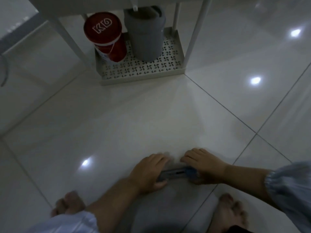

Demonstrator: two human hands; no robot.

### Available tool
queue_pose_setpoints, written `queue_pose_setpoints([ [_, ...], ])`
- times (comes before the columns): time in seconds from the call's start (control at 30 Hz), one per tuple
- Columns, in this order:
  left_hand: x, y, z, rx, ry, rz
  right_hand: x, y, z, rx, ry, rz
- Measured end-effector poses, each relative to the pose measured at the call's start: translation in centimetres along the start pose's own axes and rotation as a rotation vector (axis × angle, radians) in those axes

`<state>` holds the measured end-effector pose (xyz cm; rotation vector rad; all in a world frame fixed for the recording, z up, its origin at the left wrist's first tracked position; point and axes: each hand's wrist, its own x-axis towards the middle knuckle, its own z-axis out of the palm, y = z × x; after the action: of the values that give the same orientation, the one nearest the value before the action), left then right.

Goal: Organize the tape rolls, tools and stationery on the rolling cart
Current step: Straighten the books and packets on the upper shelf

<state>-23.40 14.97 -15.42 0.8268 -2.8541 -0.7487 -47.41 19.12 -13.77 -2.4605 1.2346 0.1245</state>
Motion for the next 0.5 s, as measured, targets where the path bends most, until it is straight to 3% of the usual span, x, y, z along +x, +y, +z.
queue_pose_setpoints([
  [0.23,0.9,-0.7,0.5,0.025,0.026,0.021,1.1,0.7,0.4,0.042,0.034,0.010],
  [0.5,3.9,-2.9,-3.9,0.022,0.277,-0.074,4.0,2.5,-4.1,0.080,0.282,0.122],
])
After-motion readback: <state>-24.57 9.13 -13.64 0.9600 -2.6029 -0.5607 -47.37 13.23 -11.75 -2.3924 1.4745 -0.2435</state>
